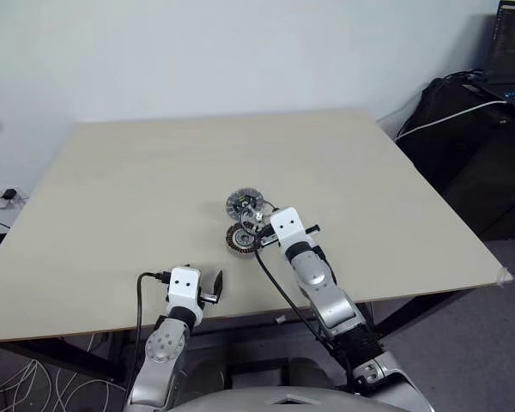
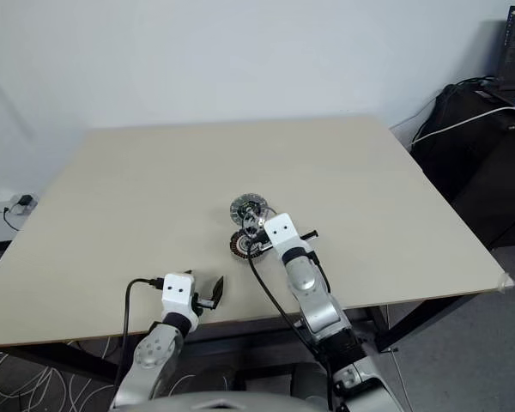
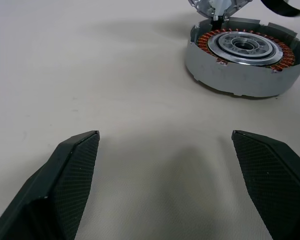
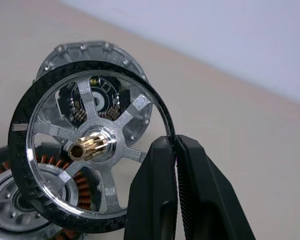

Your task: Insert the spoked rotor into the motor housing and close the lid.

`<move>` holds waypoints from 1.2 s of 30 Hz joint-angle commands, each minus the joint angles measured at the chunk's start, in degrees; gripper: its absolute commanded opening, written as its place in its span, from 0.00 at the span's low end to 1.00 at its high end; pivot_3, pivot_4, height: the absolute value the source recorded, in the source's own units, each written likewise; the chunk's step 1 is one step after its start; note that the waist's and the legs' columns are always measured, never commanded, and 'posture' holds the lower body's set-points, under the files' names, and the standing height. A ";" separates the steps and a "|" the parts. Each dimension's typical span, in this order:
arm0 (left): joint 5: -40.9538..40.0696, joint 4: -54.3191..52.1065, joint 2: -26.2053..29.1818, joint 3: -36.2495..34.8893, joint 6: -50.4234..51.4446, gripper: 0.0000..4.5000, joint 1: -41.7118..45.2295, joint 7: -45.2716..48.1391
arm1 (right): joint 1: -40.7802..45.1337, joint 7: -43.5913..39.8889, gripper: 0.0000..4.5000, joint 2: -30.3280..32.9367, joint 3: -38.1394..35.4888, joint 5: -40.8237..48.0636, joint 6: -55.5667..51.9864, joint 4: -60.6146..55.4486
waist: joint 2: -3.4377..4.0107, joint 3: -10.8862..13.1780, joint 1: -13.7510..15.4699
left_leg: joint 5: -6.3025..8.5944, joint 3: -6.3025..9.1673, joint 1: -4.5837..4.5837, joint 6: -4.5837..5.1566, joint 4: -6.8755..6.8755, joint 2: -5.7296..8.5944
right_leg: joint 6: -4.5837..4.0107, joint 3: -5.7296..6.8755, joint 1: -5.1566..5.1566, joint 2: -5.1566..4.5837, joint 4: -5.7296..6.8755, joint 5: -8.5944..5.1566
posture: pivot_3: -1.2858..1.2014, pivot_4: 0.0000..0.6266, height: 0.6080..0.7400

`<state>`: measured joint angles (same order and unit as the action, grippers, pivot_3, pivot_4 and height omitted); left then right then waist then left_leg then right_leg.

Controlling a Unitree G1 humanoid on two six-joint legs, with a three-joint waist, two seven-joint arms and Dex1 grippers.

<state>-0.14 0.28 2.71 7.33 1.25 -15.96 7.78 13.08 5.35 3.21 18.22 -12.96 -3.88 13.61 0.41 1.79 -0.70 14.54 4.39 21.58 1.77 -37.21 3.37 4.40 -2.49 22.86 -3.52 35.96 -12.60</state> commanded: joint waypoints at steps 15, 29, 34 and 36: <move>-13.68 -9.03 -3.88 -2.03 14.72 1.00 8.62 4.29 | 3.45 8.73 0.01 0.93 4.61 -13.07 24.81 12.26 | -0.02 -0.02 -0.34 | -0.09 0.00 -0.11 0.02 -0.01 0.03 | -0.31 -0.08 -0.15 0.08 0.03 0.18 | 0.52 0.00 1.00; -36.61 -11.33 -7.57 -11.35 28.17 1.00 9.95 5.09 | 3.81 7.59 0.01 0.59 4.92 -14.12 27.92 14.74 | -0.09 -0.02 -0.75 | -0.12 0.02 -0.41 -0.02 -0.03 0.01 | -0.10 -0.15 -0.39 0.14 0.07 0.04 | 0.52 0.00 1.00; -37.02 -10.88 -3.06 -9.76 29.33 1.00 8.80 10.88 | 2.83 2.94 0.01 0.54 4.99 -11.24 28.04 13.22 | -0.09 -0.02 -0.94 | -0.12 0.02 -0.44 -0.02 -0.02 0.01 | -0.30 -0.16 -0.42 0.16 0.07 0.15 | 0.52 0.00 1.00; -38.60 -10.36 -1.95 -10.55 30.56 1.00 8.91 12.35 | 2.33 0.95 0.01 0.48 5.13 -10.21 28.05 12.53 | -0.09 -0.02 -1.05 | -0.12 0.02 -0.48 -0.02 -0.02 -0.01 | -0.26 -0.16 -0.45 0.20 0.08 0.11 | 0.52 0.00 1.00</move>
<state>-37.10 -8.25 0.23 -2.86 31.20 -7.82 18.29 14.93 7.63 4.19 23.95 -24.65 23.15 28.95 0.33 1.76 -1.74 14.41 4.41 21.08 1.75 -37.23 3.35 4.22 -2.66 22.40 -3.31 36.04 -12.54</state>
